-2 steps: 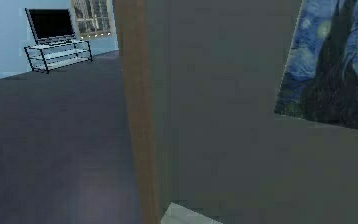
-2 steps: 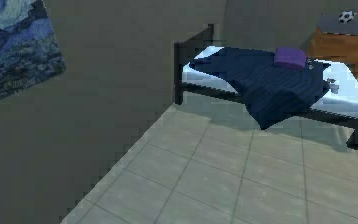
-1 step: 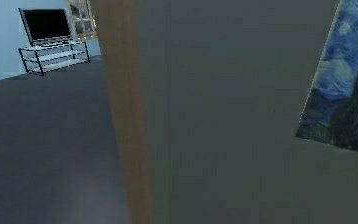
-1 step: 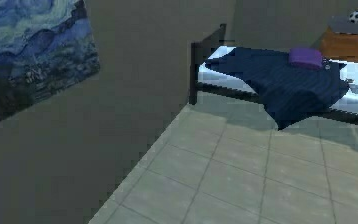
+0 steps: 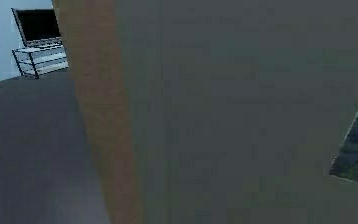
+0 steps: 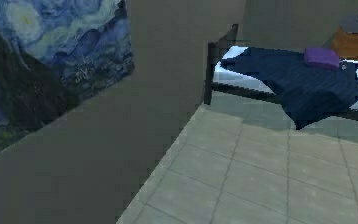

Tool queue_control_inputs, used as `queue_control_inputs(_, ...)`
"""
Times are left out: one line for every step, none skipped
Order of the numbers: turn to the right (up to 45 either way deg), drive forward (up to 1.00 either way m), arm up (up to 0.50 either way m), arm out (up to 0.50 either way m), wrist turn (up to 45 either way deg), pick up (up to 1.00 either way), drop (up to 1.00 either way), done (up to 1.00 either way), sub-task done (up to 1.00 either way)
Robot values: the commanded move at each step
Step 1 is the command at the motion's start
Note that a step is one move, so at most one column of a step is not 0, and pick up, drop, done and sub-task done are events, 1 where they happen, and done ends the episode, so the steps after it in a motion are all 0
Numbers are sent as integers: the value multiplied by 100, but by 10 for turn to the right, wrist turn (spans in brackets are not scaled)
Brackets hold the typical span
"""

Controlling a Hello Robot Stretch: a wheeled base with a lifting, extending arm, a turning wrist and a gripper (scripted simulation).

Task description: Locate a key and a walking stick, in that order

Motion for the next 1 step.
queue_control_inputs(-360,0,0,0,0,0,0,0,0)
